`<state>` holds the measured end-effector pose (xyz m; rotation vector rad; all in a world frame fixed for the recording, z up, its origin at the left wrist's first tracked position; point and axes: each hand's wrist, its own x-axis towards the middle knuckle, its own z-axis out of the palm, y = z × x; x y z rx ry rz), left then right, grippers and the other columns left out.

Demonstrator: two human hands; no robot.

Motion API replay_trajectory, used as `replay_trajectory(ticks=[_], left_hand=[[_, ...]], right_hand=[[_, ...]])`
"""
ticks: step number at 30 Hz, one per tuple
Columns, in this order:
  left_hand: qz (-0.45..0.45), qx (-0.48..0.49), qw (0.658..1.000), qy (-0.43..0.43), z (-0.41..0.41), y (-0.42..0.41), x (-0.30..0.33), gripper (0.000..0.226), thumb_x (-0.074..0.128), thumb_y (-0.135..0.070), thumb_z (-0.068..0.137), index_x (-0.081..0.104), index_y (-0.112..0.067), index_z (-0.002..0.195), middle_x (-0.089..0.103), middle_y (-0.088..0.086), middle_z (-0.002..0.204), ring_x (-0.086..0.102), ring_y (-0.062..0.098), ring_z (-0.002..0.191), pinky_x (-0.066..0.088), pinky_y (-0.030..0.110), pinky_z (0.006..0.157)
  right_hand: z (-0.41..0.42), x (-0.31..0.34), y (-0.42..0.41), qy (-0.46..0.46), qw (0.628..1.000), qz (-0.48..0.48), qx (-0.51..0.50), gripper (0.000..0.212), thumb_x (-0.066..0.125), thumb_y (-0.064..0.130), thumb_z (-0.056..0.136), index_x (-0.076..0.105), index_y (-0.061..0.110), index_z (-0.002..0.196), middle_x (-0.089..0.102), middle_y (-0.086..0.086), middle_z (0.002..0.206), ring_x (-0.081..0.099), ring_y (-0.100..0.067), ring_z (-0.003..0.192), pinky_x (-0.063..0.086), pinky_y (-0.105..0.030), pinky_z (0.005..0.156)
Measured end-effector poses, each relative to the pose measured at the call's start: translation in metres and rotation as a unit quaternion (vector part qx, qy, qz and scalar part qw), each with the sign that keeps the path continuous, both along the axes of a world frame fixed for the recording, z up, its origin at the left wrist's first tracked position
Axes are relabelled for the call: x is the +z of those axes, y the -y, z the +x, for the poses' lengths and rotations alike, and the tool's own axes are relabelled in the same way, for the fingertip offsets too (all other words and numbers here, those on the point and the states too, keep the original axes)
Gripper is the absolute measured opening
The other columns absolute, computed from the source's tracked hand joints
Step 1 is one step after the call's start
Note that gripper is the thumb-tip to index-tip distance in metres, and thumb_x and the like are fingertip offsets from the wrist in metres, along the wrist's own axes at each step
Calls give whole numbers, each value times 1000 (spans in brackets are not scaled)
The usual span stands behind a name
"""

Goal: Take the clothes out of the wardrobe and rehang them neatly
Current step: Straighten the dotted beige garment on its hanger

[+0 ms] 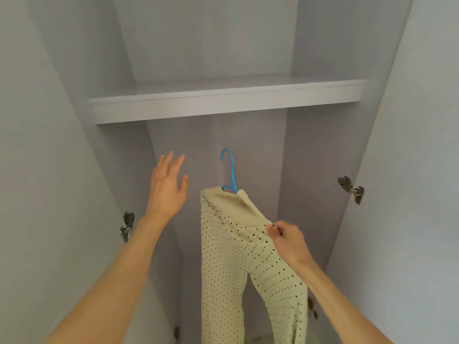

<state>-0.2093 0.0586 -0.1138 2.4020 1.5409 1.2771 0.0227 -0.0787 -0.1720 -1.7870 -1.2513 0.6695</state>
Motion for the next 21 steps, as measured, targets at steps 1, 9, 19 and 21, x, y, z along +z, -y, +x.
replay_trajectory(ticks=[1,9,19,21], left_hand=[[24,15,1000,-1,-8,-9,11,49,47,-12,95,33,-12,143,20,14,153,9,28,143,10,48,116],[157,149,974,-73,-55,-75,80,52,36,-19,97,21,-9,147,12,17,154,5,34,143,-1,41,113],[85,209,968,-109,-93,-136,107,50,28,-32,100,21,-16,147,12,13,155,2,31,143,4,38,115],[87,202,970,-105,-98,-139,104,51,28,-33,98,23,-18,147,18,11,153,4,29,143,9,37,115]], right_hand=[[-10,1,-18,-9,1000,2,13,32,45,22,97,47,12,67,42,1,59,35,-11,52,31,-14,43],[-75,18,-163,-42,992,38,109,26,37,17,100,52,3,84,41,1,63,35,-10,55,28,-20,48],[-145,45,-283,-103,977,81,171,21,37,16,99,49,5,86,51,-7,84,49,-22,80,37,-28,69],[-156,45,-304,-113,975,74,174,20,37,16,100,52,4,96,53,-8,90,51,-22,84,38,-28,70]])
